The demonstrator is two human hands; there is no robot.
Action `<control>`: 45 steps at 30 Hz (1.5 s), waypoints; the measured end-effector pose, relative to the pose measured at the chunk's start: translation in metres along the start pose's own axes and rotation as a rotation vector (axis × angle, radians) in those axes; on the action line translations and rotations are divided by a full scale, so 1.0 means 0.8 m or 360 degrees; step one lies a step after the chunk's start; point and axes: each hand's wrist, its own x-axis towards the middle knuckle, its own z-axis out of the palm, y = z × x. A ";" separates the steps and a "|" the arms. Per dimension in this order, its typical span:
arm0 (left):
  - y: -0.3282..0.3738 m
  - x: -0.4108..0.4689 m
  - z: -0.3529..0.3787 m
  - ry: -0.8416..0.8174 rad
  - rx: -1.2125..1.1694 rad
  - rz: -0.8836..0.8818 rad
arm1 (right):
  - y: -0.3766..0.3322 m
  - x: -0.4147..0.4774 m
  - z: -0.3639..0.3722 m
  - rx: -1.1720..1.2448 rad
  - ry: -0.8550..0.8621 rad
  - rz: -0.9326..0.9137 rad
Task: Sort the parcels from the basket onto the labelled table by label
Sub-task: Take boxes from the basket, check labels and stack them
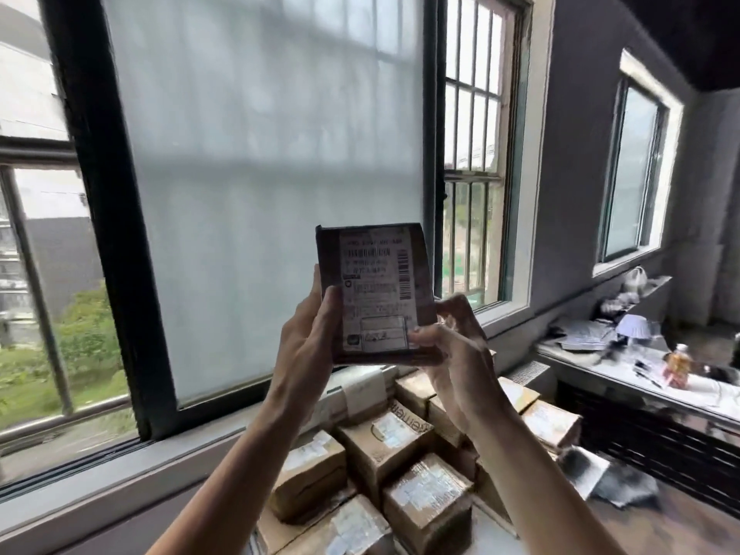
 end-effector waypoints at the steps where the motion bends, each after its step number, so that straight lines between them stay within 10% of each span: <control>1: -0.005 0.005 0.022 0.0012 0.0007 -0.0013 | -0.004 0.009 -0.023 -0.0013 0.0001 0.0011; 13: -0.106 0.054 0.206 0.0100 -0.0016 -0.0327 | 0.017 0.080 -0.248 -0.0139 -0.0031 0.0432; 30: -0.325 0.142 0.190 -0.0020 -0.0211 -0.1267 | 0.184 0.208 -0.360 -0.0494 -0.0199 0.1033; 38: -0.444 0.118 0.136 0.0881 0.0007 -0.1475 | 0.325 0.226 -0.364 -0.0239 0.0150 0.1477; 45: -0.491 0.069 0.160 0.0782 0.0113 -0.1795 | 0.446 0.225 -0.362 -0.0142 0.0258 0.1917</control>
